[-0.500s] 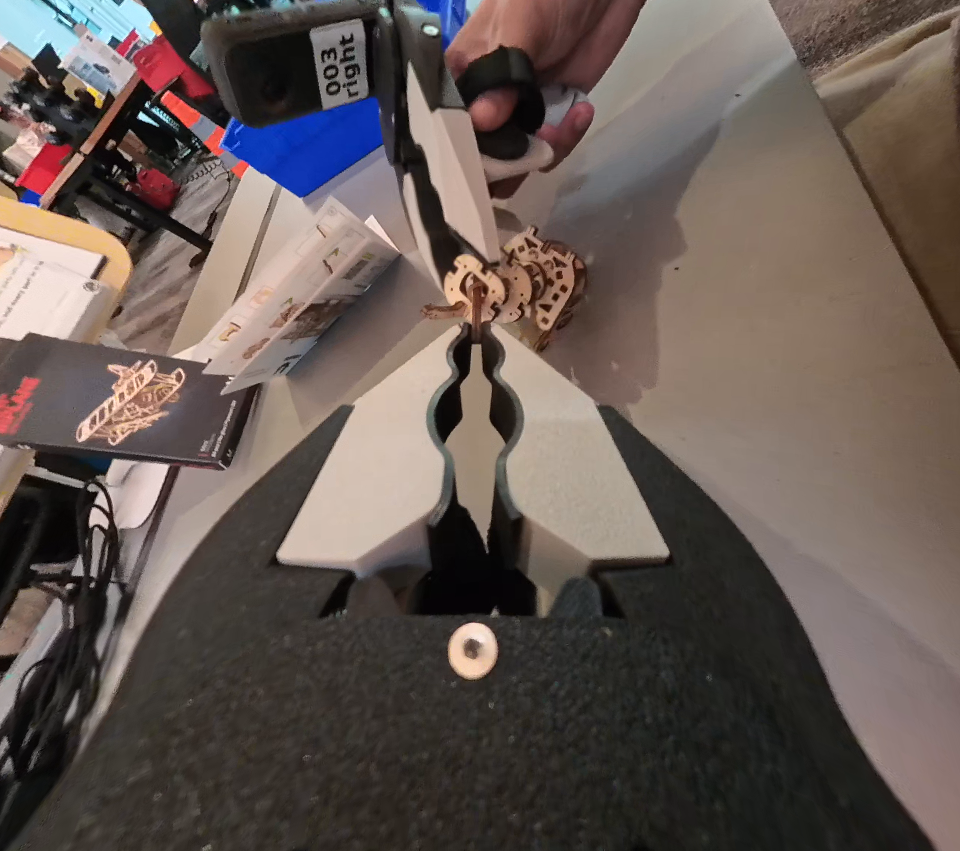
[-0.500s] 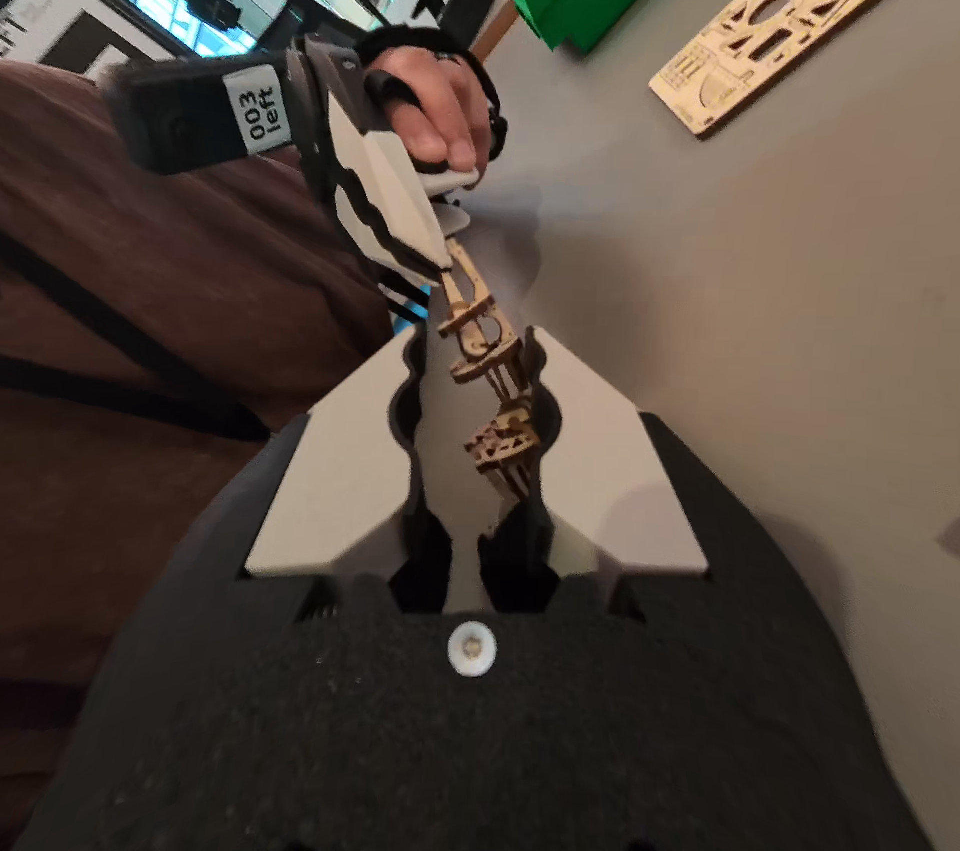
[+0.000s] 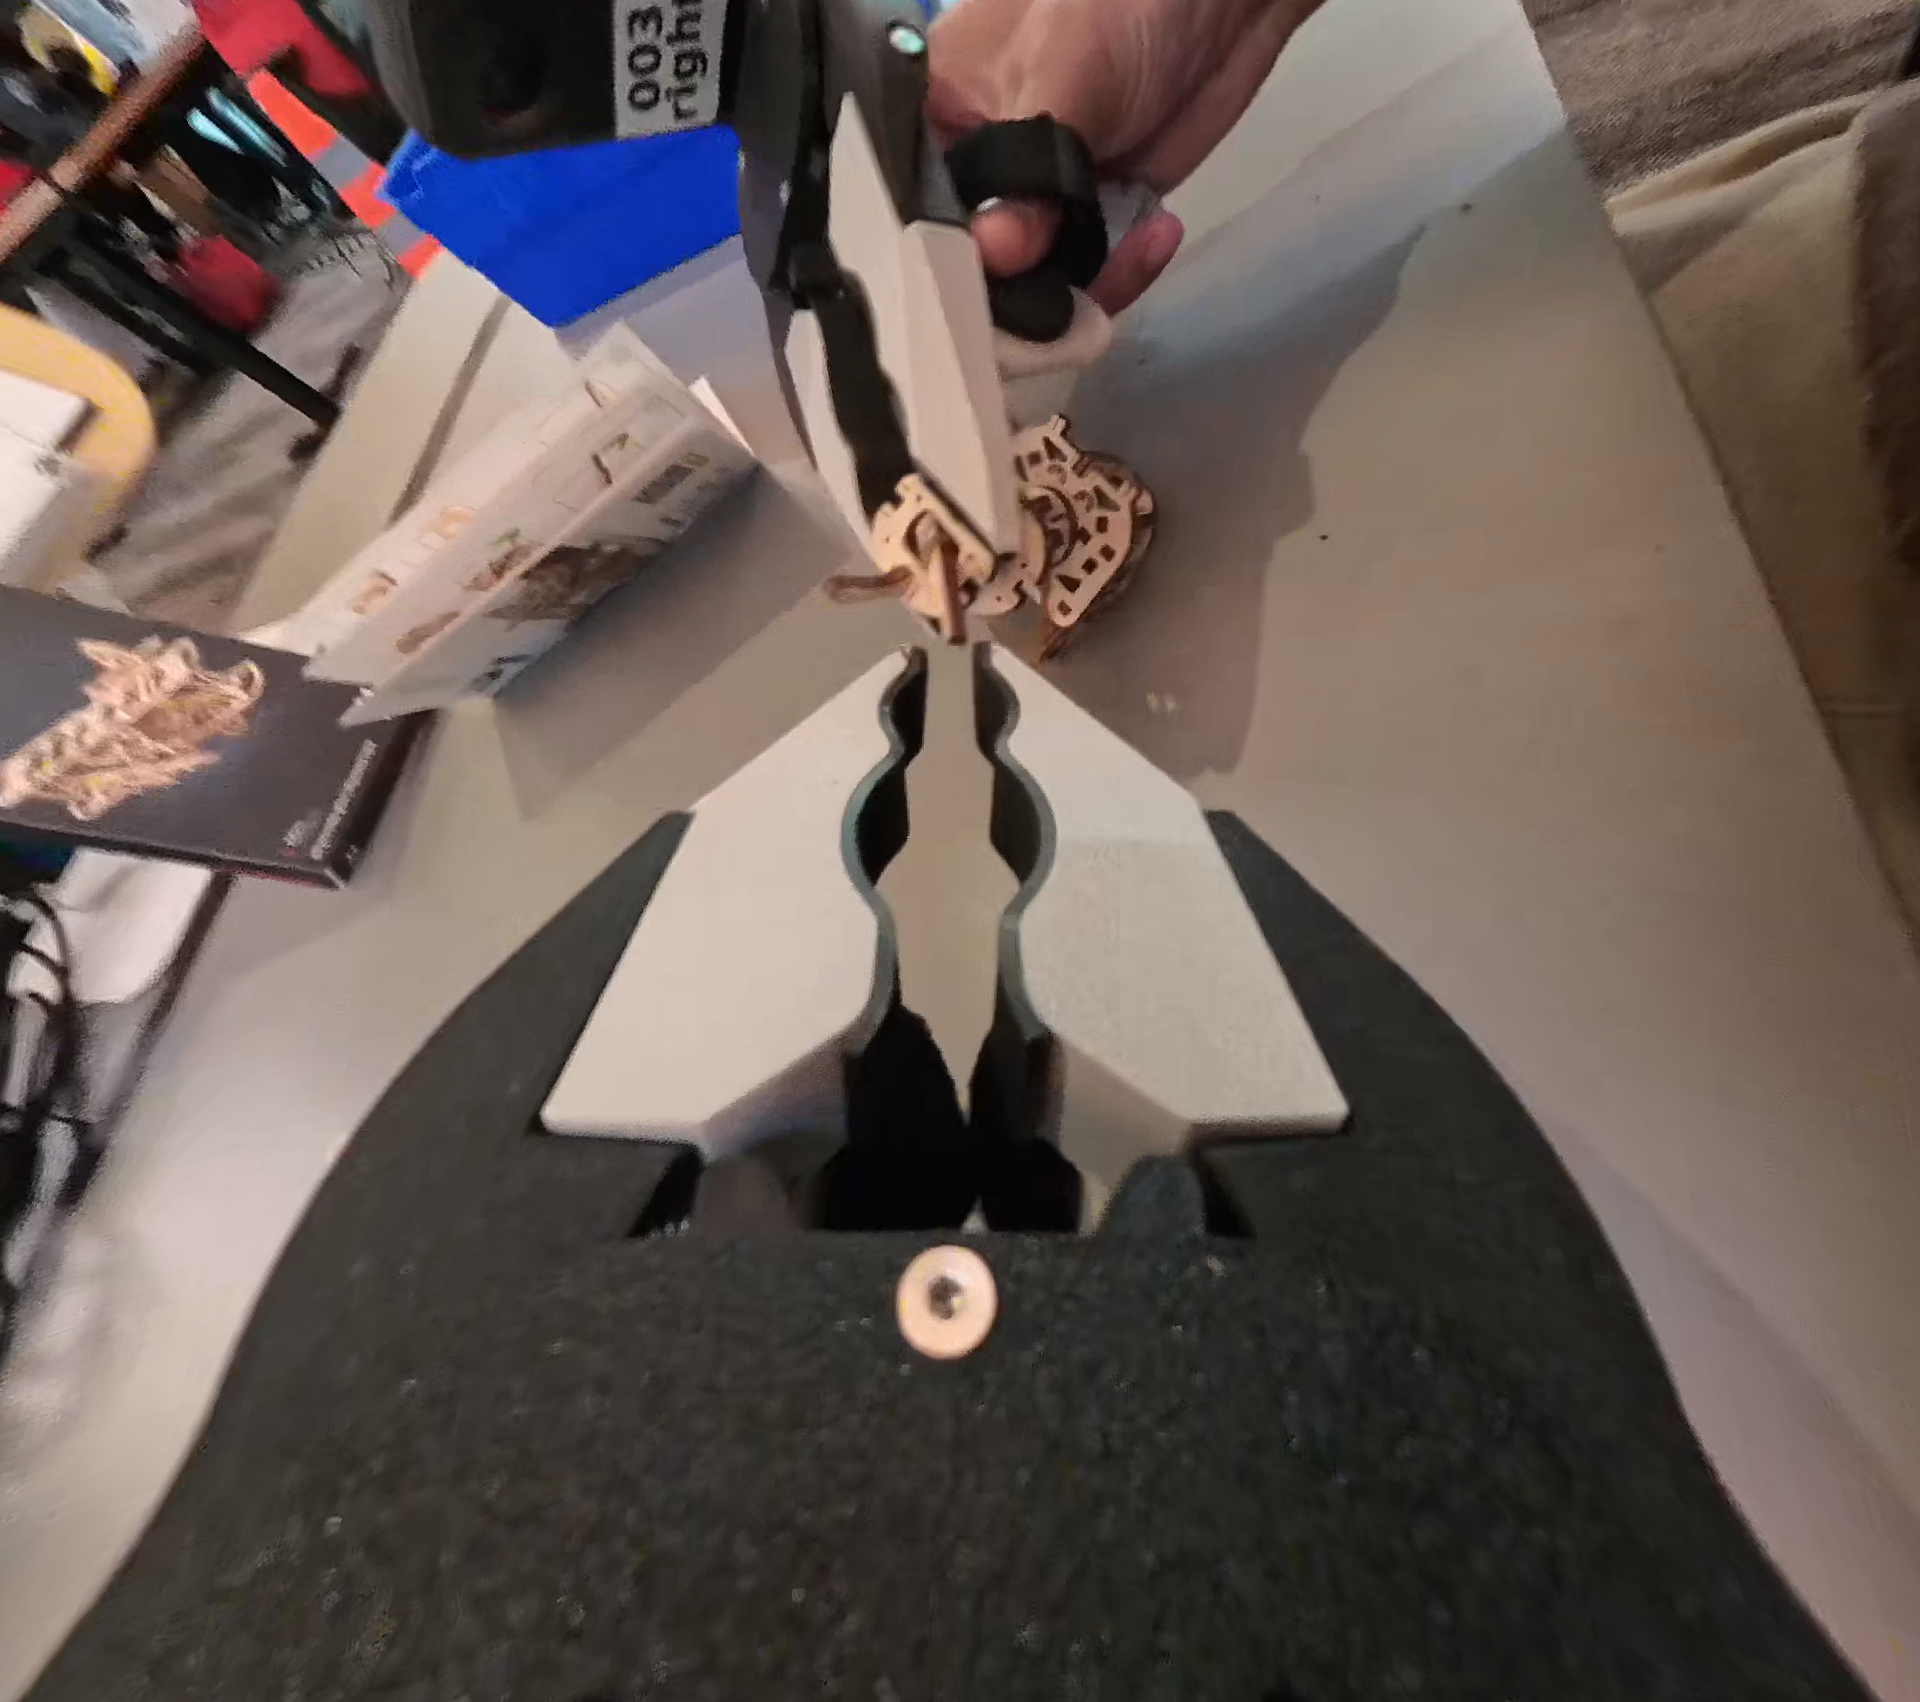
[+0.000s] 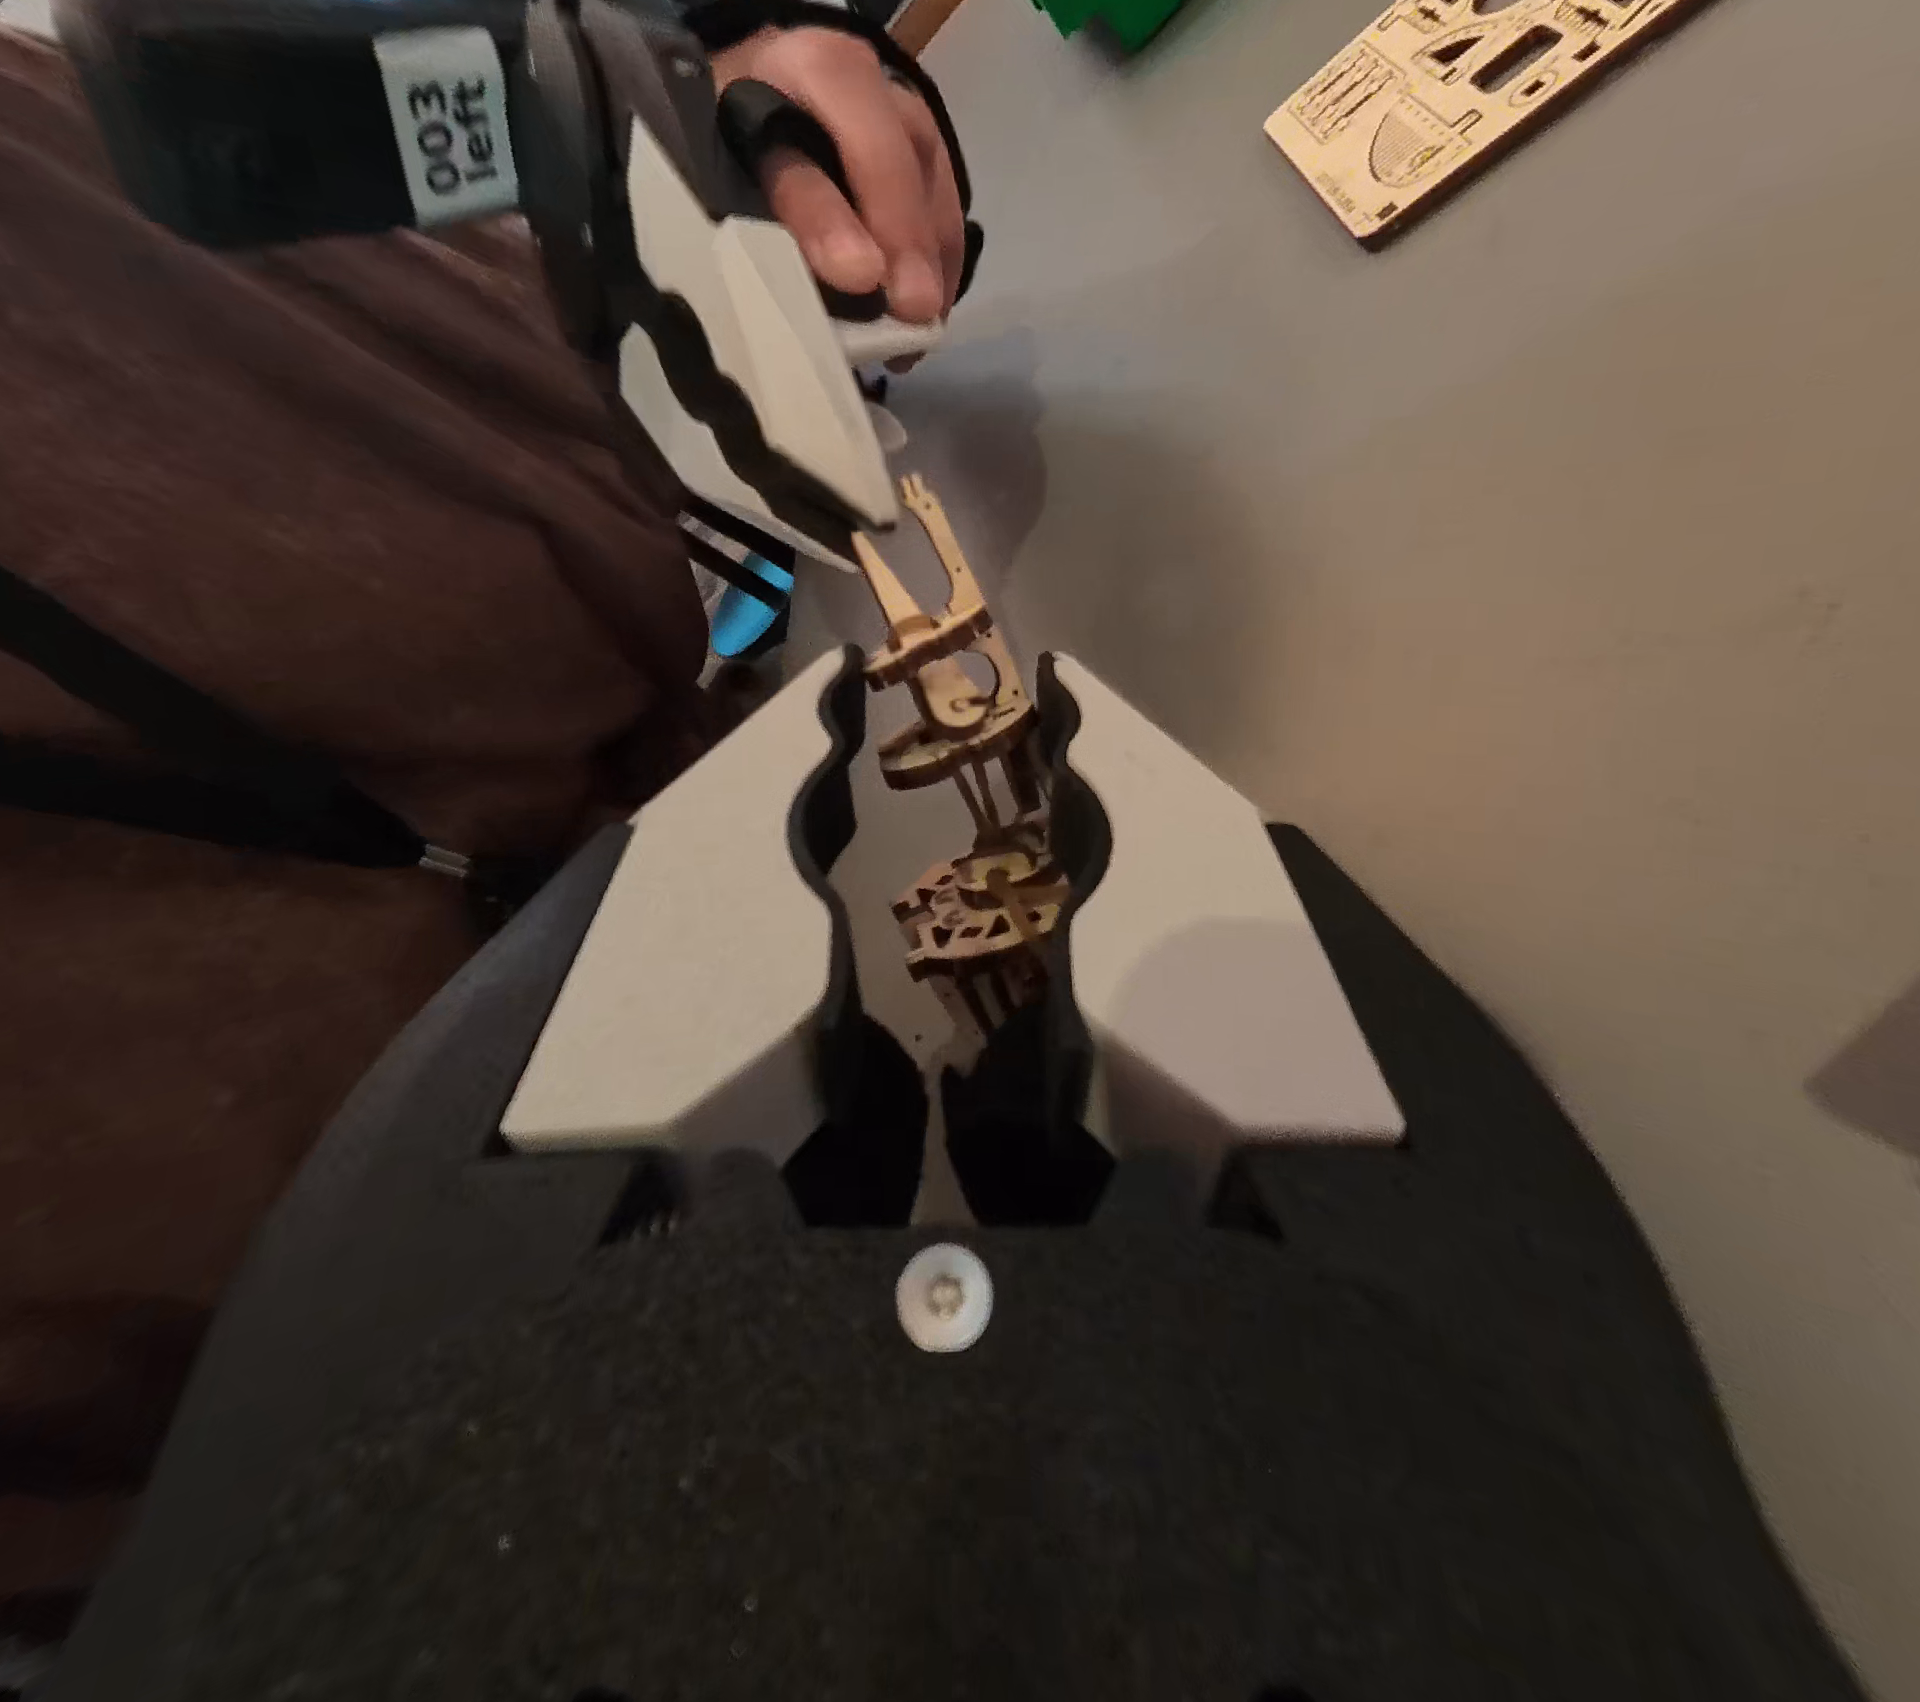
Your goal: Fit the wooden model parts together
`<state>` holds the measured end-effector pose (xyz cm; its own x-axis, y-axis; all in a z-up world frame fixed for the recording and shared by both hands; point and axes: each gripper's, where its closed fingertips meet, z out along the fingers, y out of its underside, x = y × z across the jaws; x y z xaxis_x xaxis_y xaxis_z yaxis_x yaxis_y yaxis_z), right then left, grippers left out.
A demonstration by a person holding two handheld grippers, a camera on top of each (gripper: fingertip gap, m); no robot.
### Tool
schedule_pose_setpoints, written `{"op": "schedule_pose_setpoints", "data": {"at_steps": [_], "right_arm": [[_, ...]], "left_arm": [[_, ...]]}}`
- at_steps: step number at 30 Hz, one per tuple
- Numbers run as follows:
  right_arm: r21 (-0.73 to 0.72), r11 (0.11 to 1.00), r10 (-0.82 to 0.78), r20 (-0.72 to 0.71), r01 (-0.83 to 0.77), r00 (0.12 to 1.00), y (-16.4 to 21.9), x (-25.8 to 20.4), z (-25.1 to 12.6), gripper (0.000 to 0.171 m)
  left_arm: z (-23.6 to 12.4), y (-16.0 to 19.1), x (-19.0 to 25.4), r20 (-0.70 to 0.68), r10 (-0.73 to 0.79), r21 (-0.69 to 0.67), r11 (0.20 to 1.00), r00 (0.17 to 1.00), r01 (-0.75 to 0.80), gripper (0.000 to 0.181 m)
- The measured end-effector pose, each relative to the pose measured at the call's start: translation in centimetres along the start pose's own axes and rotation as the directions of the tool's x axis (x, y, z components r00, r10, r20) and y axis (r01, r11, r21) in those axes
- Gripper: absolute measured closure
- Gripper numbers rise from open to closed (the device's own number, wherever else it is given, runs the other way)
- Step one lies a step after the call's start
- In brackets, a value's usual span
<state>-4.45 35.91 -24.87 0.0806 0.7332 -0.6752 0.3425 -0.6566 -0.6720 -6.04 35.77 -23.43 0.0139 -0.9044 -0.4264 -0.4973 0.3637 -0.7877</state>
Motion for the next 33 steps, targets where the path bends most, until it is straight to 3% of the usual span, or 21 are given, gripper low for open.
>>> {"op": "schedule_pose_setpoints", "data": {"at_steps": [4, 8, 13, 16, 20, 23, 29, 32, 33], "right_arm": [[-0.046, 0.998, -0.038, -0.039, 0.036, 0.999, -0.2, -0.3, 0.1, 0.139], [0.058, 0.997, -0.050, -0.034, 0.052, 0.998, -2.3, -1.5, -0.1, 0.139], [0.339, 0.941, 0.011, -0.010, -0.007, 1.000, -5.6, -3.0, -1.1, 0.139], [0.521, 0.838, 0.141, 0.075, -0.160, 0.987, -6.7, -3.0, -2.3, 0.140], [0.633, 0.680, 0.284, 0.236, -0.369, 0.929, -6.8, -2.7, -2.8, 0.140], [0.661, 0.641, 0.286, 0.266, -0.390, 0.921, -6.7, -3.3, -2.5, 0.140], [0.698, 0.667, 0.237, 0.135, -0.262, 0.962, -6.7, -4.7, -2.1, 0.139], [0.727, 0.659, 0.277, 0.006, -0.195, 0.961, -6.1, -4.2, -2.0, 0.139], [0.736, 0.652, 0.286, -0.017, -0.182, 0.958, -6.0, -4.3, -2.0, 0.139]], "left_arm": [[-1.4, 0.1, -0.8, -0.052, -0.237, 0.009, 0.971, 0.970, 0.237, 0.162], [-0.9, -0.8, -0.3, -0.111, -0.476, 0.053, 0.874, 0.872, 0.483, 0.144], [-1.3, -3.0, -2.7, 0.051, -0.497, 0.156, 0.861, 0.866, 0.484, 0.140], [-1.4, -3.8, -3.0, 0.064, -0.543, 0.153, 0.835, 0.837, 0.529, 0.134], [-0.9, -4.3, -2.3, 0.067, -0.622, 0.119, 0.782, 0.780, 0.612, 0.110], [-0.3, -3.6, -1.4, 0.112, -0.692, 0.076, 0.722, 0.713, 0.688, 0.088], [0.4, -2.9, 0.7, 0.137, -0.830, 0.160, 0.557, 0.540, 0.815, 0.077], [0.6, -2.0, 1.1, 0.286, -0.778, 0.104, 0.605, 0.559, 0.789, 0.075], [0.7, -1.8, 1.3, 0.341, -0.738, 0.075, 0.638, 0.582, 0.766, 0.082]]}}
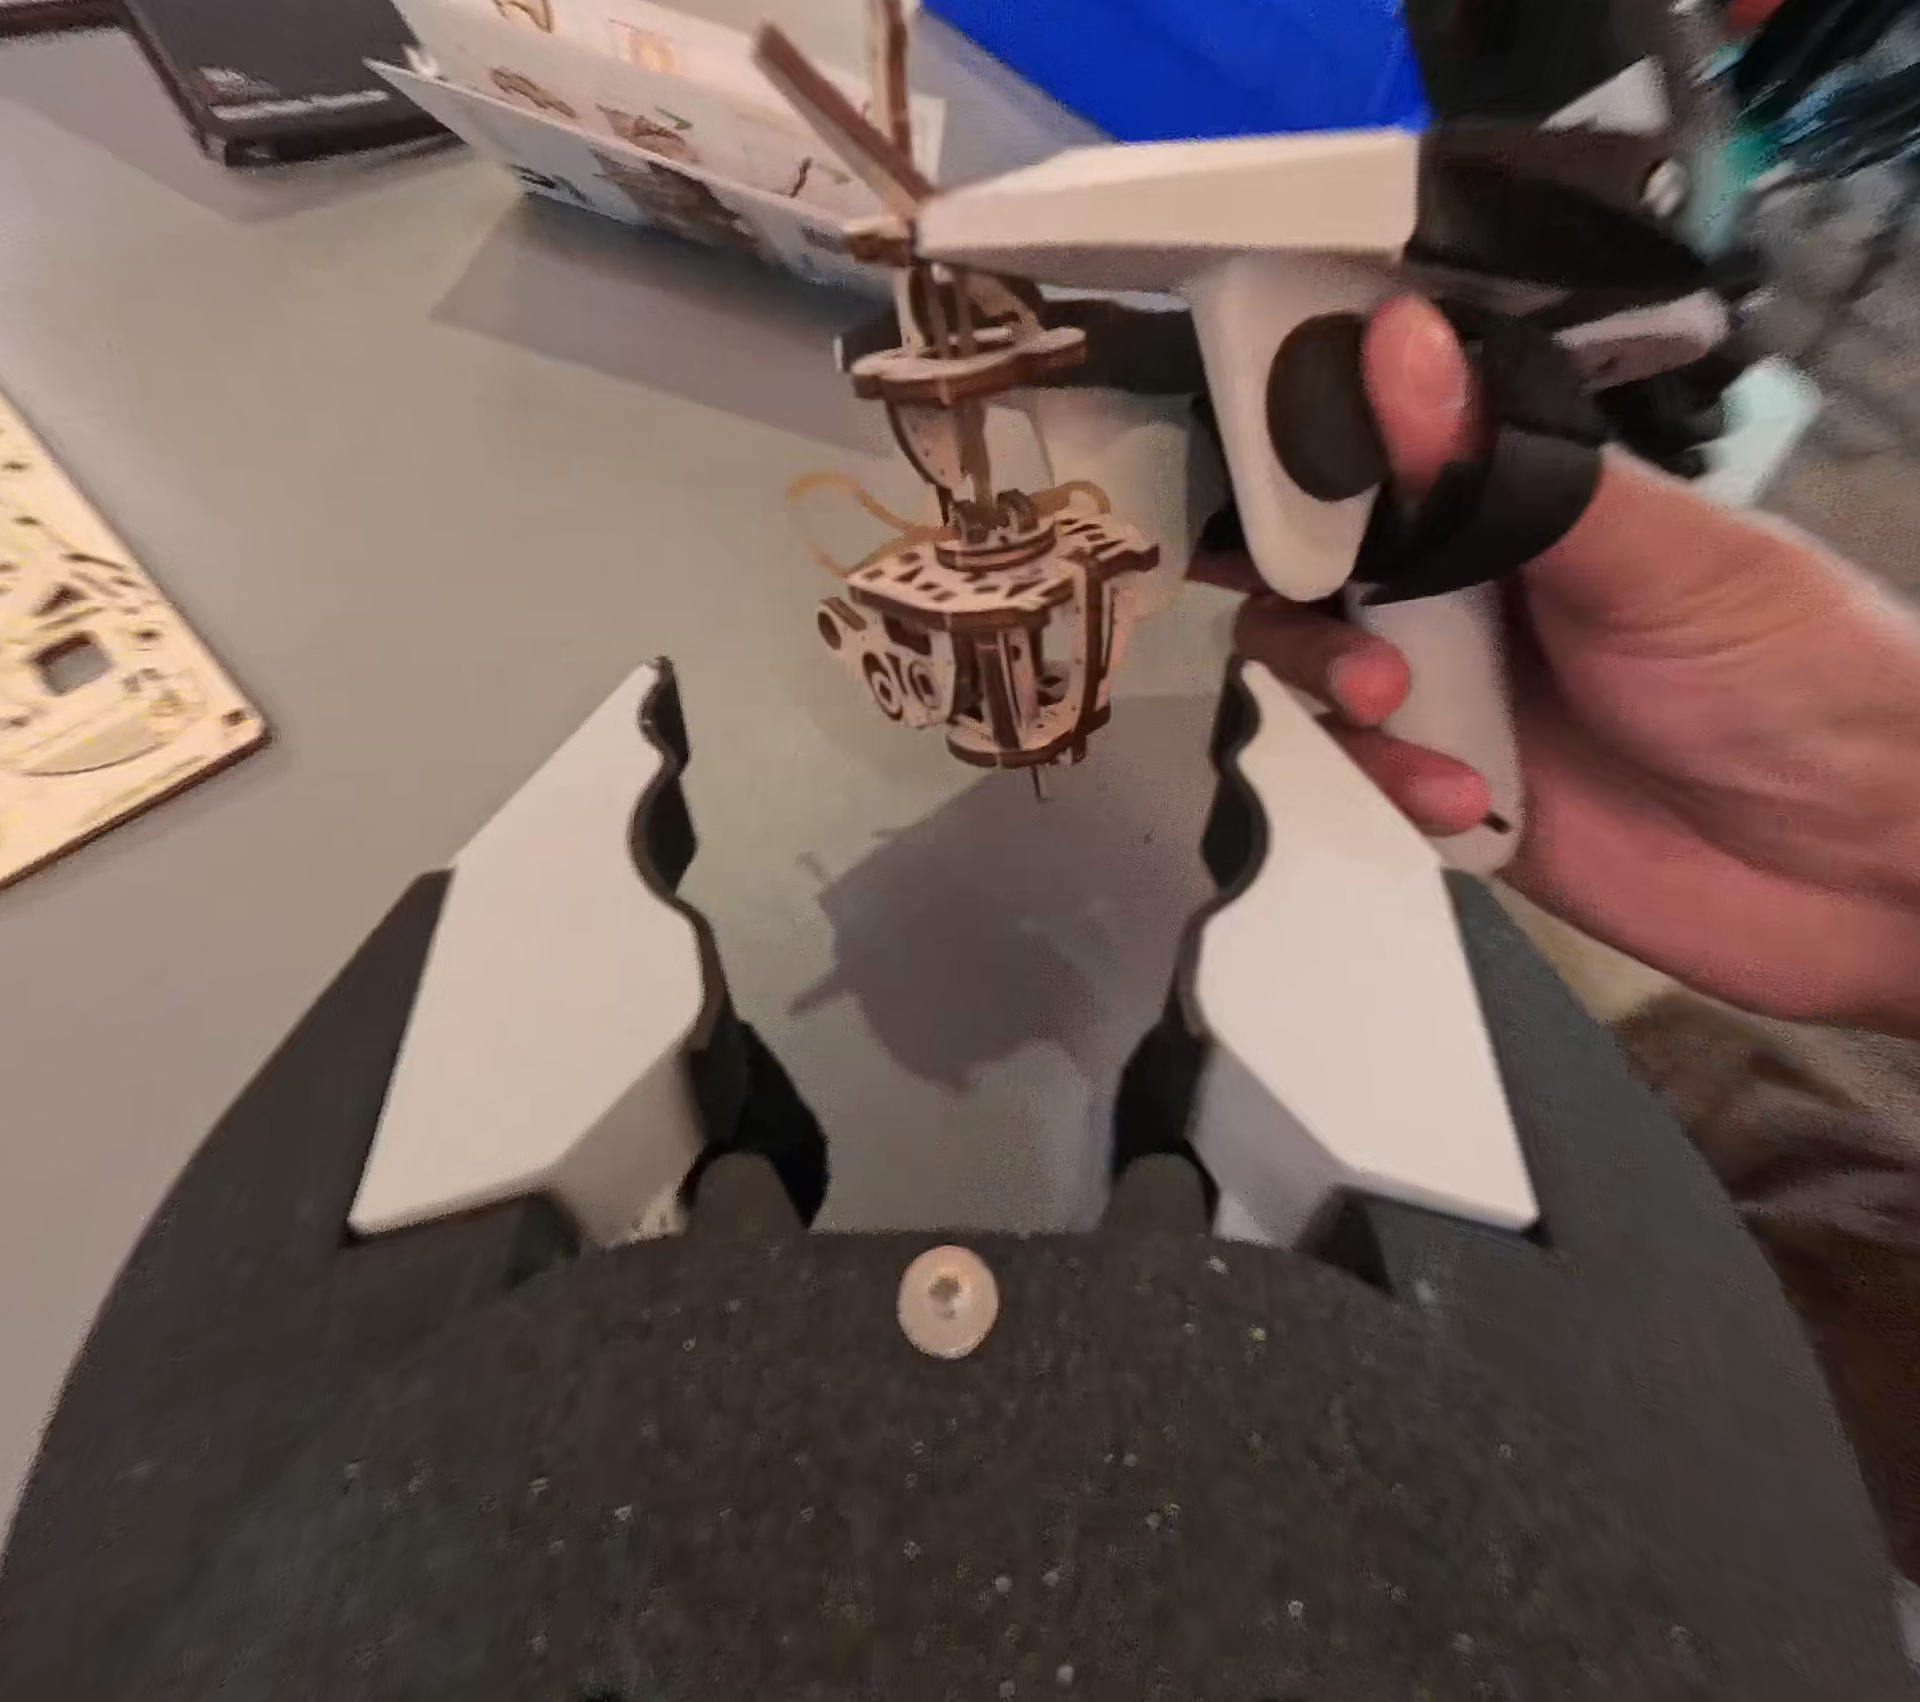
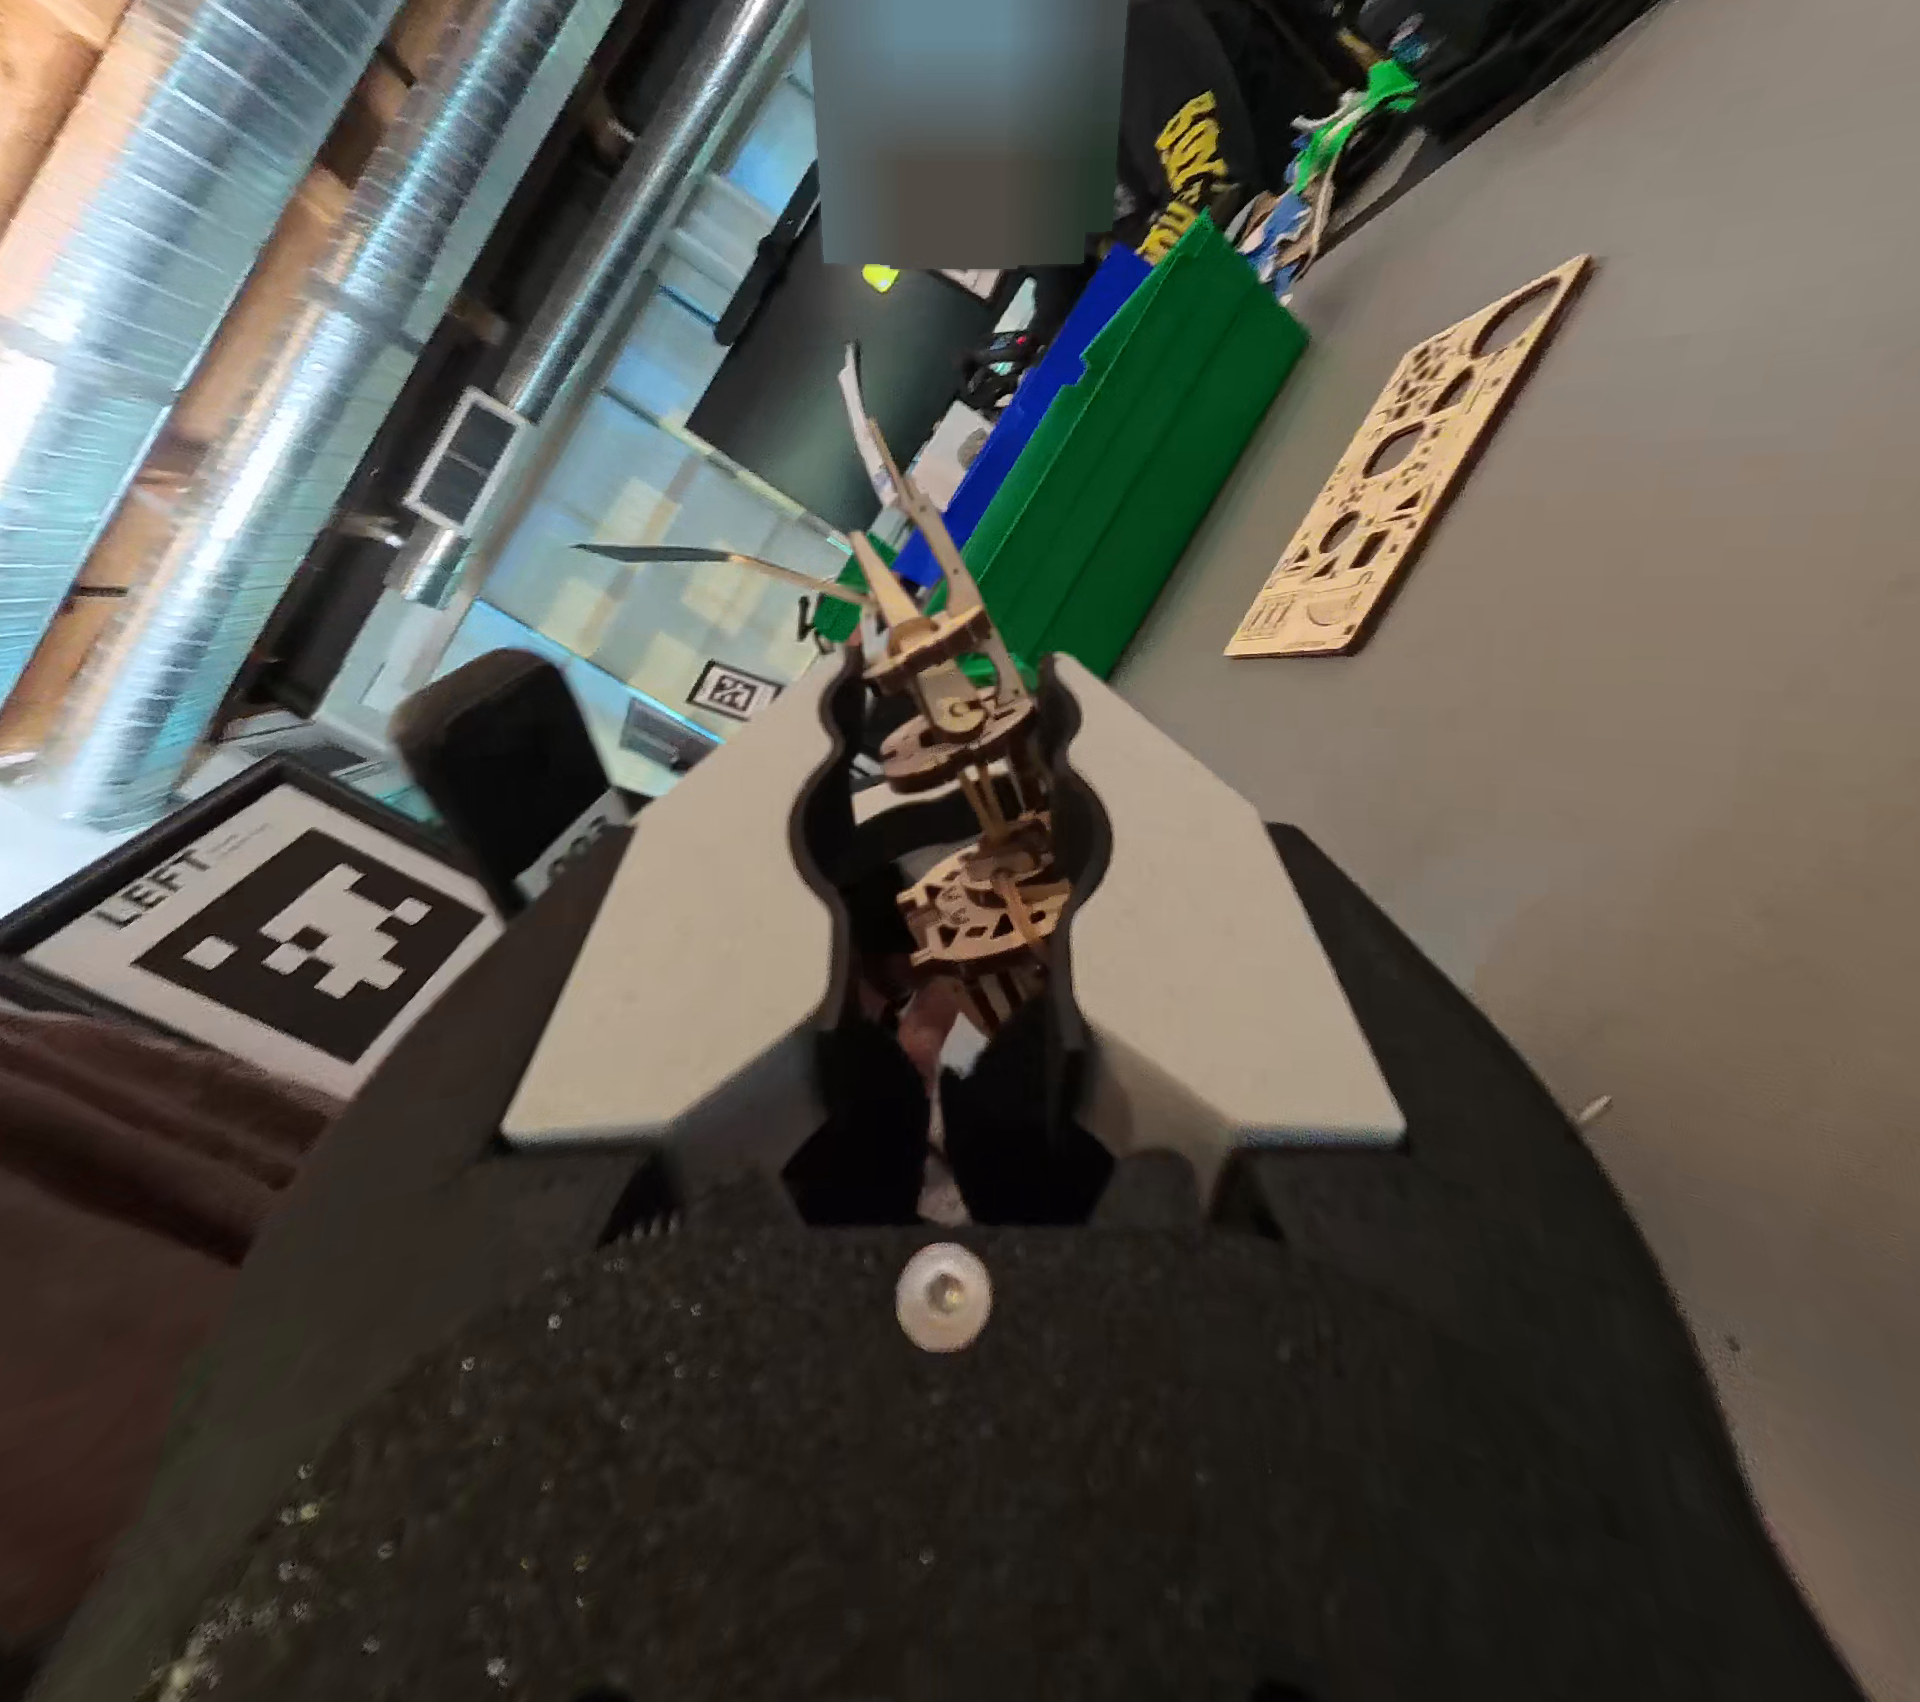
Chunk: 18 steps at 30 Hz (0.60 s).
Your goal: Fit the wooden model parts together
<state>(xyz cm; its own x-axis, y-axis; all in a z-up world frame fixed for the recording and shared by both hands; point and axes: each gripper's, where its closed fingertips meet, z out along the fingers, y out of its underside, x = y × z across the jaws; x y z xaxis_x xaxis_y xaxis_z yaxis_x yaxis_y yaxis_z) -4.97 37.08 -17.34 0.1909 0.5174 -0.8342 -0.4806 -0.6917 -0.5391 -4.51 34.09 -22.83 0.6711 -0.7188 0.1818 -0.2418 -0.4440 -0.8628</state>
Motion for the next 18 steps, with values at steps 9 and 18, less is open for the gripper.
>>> {"op": "schedule_pose_setpoints", "data": {"at_steps": [9, 18], "right_arm": [[0.073, 0.997, -0.002, -0.031, 0.005, 1.000, 0.5, -1.1, -0.8, 0.139], [-0.047, 0.999, 0.007, 0.046, -0.005, 0.999, 0.2, -1.0, -1.2, 0.132]], "left_arm": [[0.3, 0.3, 1.5, 0.143, 0.187, -0.036, 0.982, 0.972, -0.183, 0.127], [-0.7, 0.6, -0.2, 0.080, 0.236, -0.072, 0.970, 0.968, -0.231, 0.132]]}}
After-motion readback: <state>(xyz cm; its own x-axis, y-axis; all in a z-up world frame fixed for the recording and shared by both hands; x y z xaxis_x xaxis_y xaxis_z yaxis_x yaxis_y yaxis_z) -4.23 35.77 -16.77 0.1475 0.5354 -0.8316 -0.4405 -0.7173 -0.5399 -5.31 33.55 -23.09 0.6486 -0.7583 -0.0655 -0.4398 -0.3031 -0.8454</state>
